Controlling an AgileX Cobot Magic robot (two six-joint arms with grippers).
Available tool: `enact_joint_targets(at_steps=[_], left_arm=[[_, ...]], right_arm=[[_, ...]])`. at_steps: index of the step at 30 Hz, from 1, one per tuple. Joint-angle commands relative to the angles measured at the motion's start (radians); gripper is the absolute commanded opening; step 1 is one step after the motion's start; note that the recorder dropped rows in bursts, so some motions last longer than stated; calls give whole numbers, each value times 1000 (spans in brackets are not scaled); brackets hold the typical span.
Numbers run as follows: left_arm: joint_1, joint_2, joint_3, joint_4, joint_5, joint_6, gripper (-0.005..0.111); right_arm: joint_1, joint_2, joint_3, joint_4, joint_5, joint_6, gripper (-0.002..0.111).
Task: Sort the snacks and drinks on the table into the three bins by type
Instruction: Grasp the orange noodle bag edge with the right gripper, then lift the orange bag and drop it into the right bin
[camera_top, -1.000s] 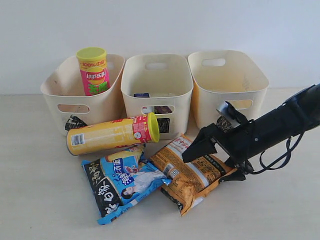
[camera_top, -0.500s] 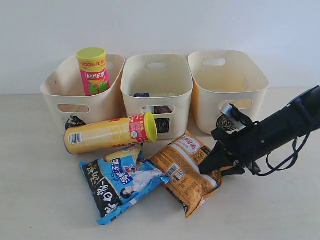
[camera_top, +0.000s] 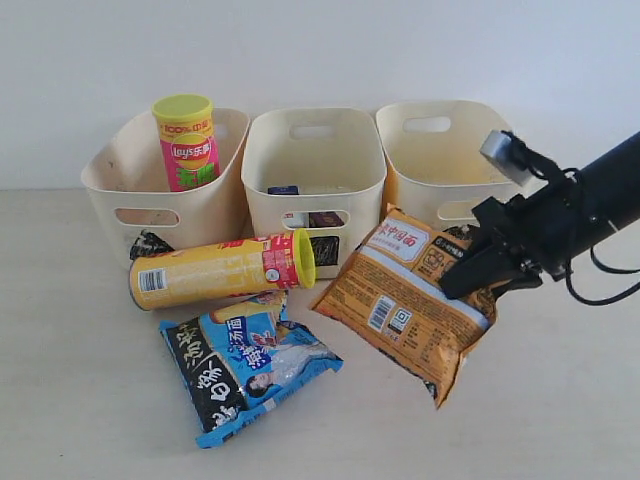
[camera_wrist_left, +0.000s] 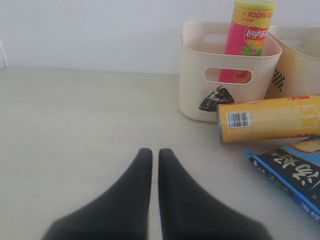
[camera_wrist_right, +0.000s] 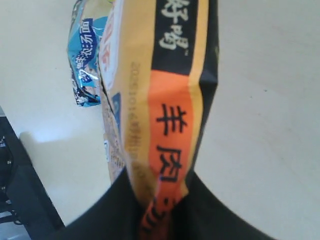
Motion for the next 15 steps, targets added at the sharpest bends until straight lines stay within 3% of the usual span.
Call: enact_joint_targets(at_steps=[1,9,15], left_arm=[[0,-2,4,1,-9,-4,4],[0,-2,4,1,-6,-4,4],[0,-2,4,1,-6,-4,4]], right_arm=[[-5,-125,3,-32,26,34,0],[-5,-379,3,-76,-106,125,0],[-3,-487,3,-142,-440,224,0]])
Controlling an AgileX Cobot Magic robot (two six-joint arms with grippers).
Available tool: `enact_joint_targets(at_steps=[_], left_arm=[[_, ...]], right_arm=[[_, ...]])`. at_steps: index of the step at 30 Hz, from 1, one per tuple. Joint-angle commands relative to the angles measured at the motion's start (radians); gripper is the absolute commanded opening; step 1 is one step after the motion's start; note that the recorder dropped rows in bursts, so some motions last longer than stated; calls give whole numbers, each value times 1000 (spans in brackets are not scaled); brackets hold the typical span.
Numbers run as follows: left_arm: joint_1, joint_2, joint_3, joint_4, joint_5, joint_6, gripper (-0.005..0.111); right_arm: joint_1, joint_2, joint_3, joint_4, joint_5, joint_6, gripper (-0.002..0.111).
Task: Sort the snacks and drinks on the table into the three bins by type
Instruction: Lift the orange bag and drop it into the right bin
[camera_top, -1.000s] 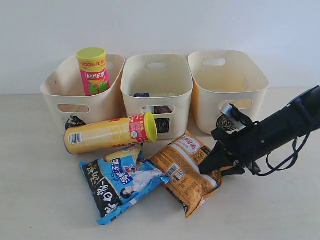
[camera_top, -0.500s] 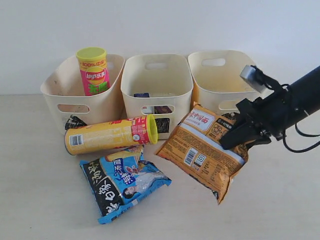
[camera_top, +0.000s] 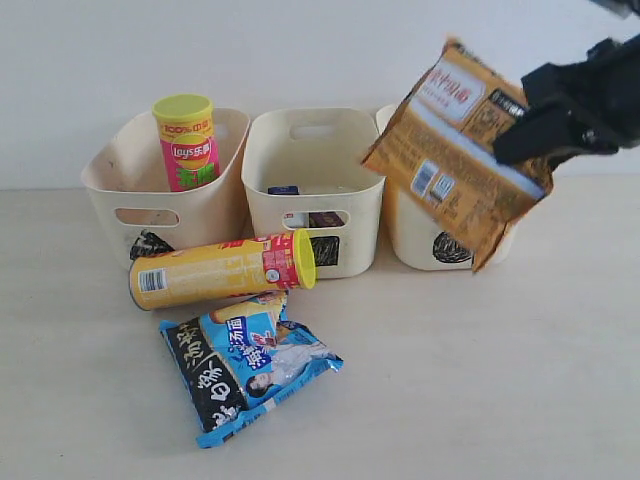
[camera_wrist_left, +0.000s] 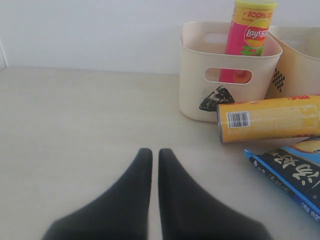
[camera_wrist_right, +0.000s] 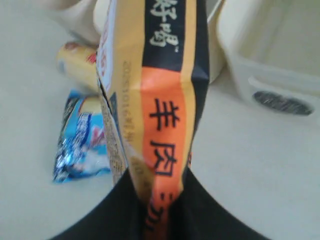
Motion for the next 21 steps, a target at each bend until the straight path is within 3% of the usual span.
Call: enact_joint_targets(at_steps=[1,6,21], left_arm=[[0,-2,4,1,-6,-4,4],[0,-2,4,1,-6,-4,4],[0,-2,4,1,-6,-4,4]], right_arm=[[-3,-59,1,-17,-264,57,0],[-3,-10,-20,-17,-466,120,0],[-3,437,-440,-13,-428,257,0]])
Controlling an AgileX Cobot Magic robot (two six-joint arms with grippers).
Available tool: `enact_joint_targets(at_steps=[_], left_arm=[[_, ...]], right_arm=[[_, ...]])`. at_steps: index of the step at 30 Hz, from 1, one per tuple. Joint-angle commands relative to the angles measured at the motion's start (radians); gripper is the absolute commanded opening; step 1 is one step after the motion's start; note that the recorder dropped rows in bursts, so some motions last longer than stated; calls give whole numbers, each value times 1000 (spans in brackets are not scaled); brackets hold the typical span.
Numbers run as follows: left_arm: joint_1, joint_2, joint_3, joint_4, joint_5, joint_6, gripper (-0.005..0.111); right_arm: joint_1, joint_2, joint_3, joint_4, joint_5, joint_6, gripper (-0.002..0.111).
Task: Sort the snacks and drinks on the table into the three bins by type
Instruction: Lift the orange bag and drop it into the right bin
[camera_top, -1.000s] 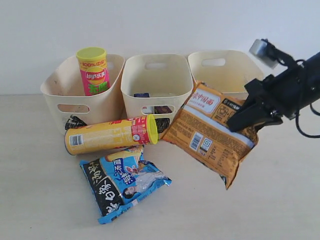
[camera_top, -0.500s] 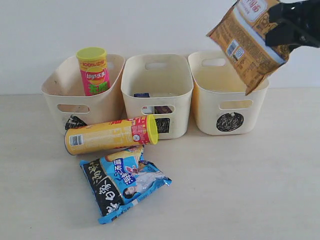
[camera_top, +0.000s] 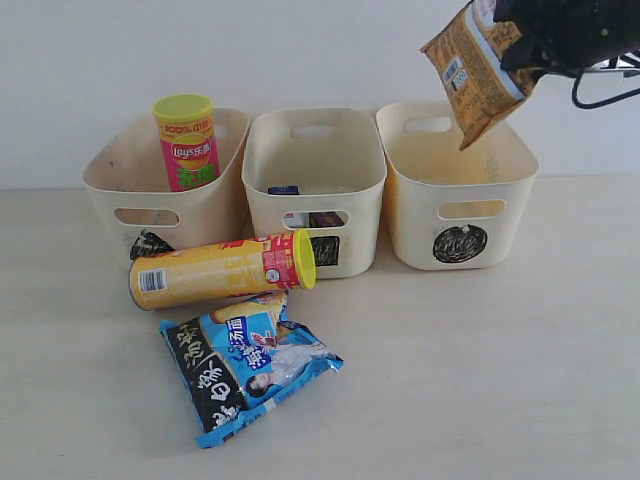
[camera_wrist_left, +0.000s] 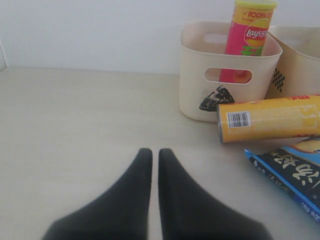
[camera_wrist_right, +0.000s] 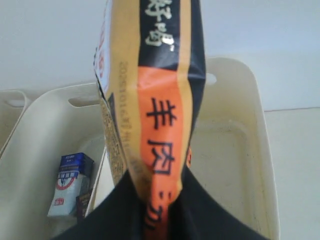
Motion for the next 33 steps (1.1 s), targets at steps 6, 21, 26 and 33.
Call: enact_joint_targets(at_steps=[6,21,26,33], left_arm=[[0,-2,4,1,-9,-4,4],[0,-2,4,1,-9,-4,4],[0,-2,4,1,-9,-4,4],[0,-2,4,1,-4,-4,4]], right_arm=[[-3,253,-198,5,11,35,0],[-3,218,-196,2,24,24,53],[-3,129,-196,-1,119,21,24],[-3,60,-196,1,429,-8,0]])
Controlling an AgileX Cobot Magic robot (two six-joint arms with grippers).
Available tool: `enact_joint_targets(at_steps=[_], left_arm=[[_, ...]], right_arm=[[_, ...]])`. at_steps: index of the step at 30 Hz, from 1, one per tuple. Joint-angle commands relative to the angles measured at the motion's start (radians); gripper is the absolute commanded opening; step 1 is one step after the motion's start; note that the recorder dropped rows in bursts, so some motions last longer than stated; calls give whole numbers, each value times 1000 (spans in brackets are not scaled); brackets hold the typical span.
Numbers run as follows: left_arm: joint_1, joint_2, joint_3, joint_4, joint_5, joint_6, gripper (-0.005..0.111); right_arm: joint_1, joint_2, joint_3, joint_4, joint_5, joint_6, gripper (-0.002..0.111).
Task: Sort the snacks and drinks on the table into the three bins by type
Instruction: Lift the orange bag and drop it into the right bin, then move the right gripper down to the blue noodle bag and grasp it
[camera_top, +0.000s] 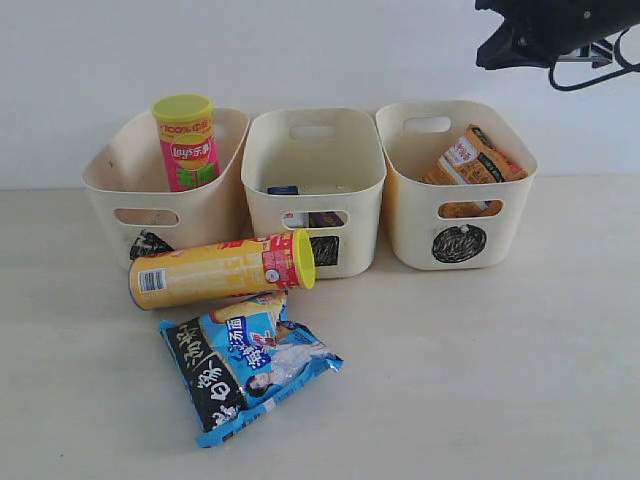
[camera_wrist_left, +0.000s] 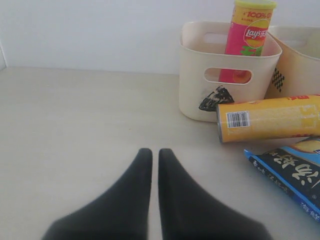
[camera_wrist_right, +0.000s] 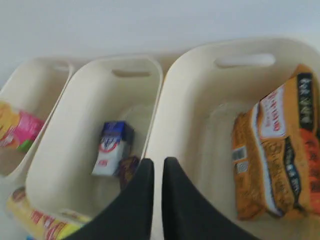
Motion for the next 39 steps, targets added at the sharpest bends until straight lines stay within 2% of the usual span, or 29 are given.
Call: enact_joint_targets(at_steps=[1,3,7,18,26,28,36,39], left_arm=[[0,-2,4,1,-4,-4,4],[0,-2,4,1,-4,-4,4],[0,-2,4,1,-4,-4,4],[0,-2,4,1,-4,-4,4],[0,-2,4,1,-4,-4,4],[0,-2,4,1,-4,-4,4],[0,-2,4,1,-7,-4,4],[0,-2,4,1,-7,-4,4]], right_arm=[[-1,-35,-3,-4,204,-18,0],[3,-61,30,13,234,-30,0],[30,-147,188,33,172,-54,0],[218,-380,736,156,-165,-134,0],[233,-389,966,405,-298,-180,0],[229,-367,991,455,-266,-217,0],[227,-151,993,612,87,-433,1],[227,-73,993,693,147,-494,10]])
